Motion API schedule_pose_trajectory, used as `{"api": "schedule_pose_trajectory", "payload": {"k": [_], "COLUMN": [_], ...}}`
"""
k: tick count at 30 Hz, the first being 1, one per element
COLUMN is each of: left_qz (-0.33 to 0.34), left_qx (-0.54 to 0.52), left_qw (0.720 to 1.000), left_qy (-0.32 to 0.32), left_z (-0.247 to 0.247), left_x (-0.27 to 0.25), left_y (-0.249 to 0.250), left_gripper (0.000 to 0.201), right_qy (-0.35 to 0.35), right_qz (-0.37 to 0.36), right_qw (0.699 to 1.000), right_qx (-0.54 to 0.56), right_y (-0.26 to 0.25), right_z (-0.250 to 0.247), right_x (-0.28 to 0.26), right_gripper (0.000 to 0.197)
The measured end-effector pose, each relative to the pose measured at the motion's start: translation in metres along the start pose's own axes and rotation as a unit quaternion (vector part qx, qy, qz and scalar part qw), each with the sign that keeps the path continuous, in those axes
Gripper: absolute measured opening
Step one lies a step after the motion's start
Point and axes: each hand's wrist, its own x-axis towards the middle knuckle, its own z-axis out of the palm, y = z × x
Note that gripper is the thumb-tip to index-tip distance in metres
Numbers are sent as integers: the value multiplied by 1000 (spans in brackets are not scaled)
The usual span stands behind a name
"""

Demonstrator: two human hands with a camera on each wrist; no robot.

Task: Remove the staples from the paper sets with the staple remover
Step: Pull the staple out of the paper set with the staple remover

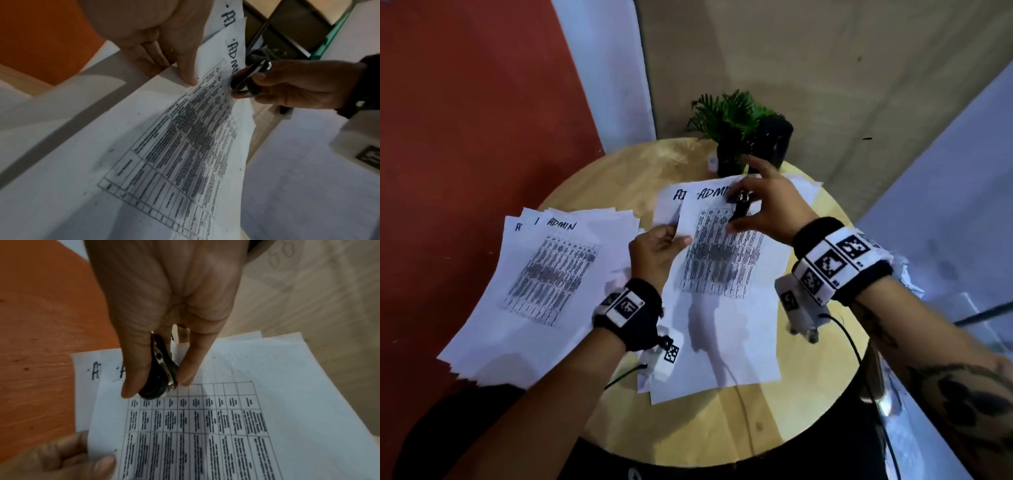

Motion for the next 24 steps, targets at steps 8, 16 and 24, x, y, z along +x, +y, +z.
{"api": "schedule_pose_trajectory", "payload": {"k": [8,16,24], "left_qz": [130,194,229], "left_qx": [129,-1,-84], "left_qw": [981,981,969], "left_qy": [67,17,-36], "left_z": [-31,-45,-48], "left_x": [-24,-34,-66], "left_y": [60,182,252], "left_gripper": [37,41,7], "right_qy": [24,58,96], "right_qz": [-36,-72,-114], "right_qw": [997,994,987], "right_qx": [-63,-55,-65], "right_y": [-59,-128,-178], "right_z": [-56,-105,-149], "right_x": [-22,-53,-93], "right_gripper": [42,41,43]}}
